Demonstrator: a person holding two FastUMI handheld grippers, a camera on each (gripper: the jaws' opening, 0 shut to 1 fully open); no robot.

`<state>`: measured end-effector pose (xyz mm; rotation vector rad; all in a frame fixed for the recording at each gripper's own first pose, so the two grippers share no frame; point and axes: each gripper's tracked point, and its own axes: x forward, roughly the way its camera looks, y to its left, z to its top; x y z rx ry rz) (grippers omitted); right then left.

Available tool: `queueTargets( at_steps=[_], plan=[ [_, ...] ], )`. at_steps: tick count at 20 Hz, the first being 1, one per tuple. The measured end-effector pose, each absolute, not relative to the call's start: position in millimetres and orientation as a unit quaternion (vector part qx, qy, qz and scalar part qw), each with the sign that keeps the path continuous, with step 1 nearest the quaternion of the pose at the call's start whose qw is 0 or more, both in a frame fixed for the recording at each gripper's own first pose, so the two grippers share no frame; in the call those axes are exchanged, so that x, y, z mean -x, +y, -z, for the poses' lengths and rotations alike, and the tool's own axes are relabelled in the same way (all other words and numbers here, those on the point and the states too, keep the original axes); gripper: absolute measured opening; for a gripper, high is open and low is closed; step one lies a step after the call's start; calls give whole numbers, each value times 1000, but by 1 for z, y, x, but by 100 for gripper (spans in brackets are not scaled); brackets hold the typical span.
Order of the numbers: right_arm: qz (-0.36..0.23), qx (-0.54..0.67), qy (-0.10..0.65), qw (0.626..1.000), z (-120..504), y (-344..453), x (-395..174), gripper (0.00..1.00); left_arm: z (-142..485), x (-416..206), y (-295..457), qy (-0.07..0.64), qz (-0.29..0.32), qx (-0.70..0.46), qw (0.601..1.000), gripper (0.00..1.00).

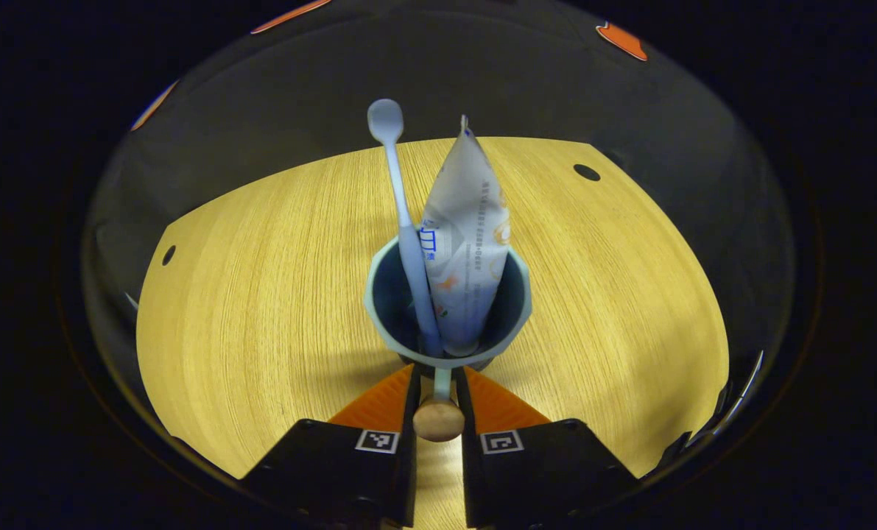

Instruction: Put the toothbrush and toothpaste on the desktop into the cup, then pick up the cup and place it on the coaster on the desktop.

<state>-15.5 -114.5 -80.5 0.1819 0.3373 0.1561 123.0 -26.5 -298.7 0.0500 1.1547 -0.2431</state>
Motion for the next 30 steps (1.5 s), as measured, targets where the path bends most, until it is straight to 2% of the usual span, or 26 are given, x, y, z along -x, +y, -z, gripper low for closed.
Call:
queueTargets(
  at_steps=[2, 3, 4, 6, 8, 9, 12, 13, 14, 20, 22, 25, 26, 30],
  plan=[
    [-72, -85, 164, 980, 78, -114, 14, 97, 298, -118, -24, 534, 111, -11, 838, 28],
    [-66, -83, 160, 982, 75, -114, 11, 97, 289, -118, -24, 528, 111, -2, 842, 36],
    [-60, -81, 156, 983, 74, -113, 9, 97, 282, -116, -26, 520, 114, 7, 847, 41],
    [-48, -76, 151, 984, 72, -108, 7, 97, 264, -103, -25, 512, 127, 17, 850, 66],
    [-47, -62, 149, 986, 72, -98, 6, 97, 240, -95, -28, 488, 142, 38, 860, 100],
    [-46, -57, 149, 986, 71, -92, 5, 100, 229, -89, -19, 466, 142, 34, 872, 99],
    [-53, -55, 141, 987, 63, -69, 5, 96, 184, -79, 5, 399, 137, 18, 906, 99],
    [-56, -55, 134, 988, 58, -60, 6, 100, 170, -74, 15, 375, 135, 18, 917, 99],
    [-59, -52, 126, 989, 54, -51, 6, 97, 158, -69, 26, 357, 129, 16, 925, 99],
    [-73, -46, 79, 993, 28, -4, 7, 96, 119, -43, 102, 250, 88, 9, 964, 99],
    [-78, -45, 67, 994, 26, 9, 9, 96, 106, -32, 127, 211, 66, -8, 975, 98],
    [-89, -41, 55, 994, 26, 29, 11, 100, 95, -11, 141, 181, 77, 10, 980, 99],
    [-92, -41, 48, 994, 24, 33, 13, 97, 92, -7, 149, 168, 75, 8, 983, 98],
    [-90, -41, 30, 995, 27, 40, 19, 100, 80, 5, 175, 116, 48, -9, 992, 98]
  ],
)
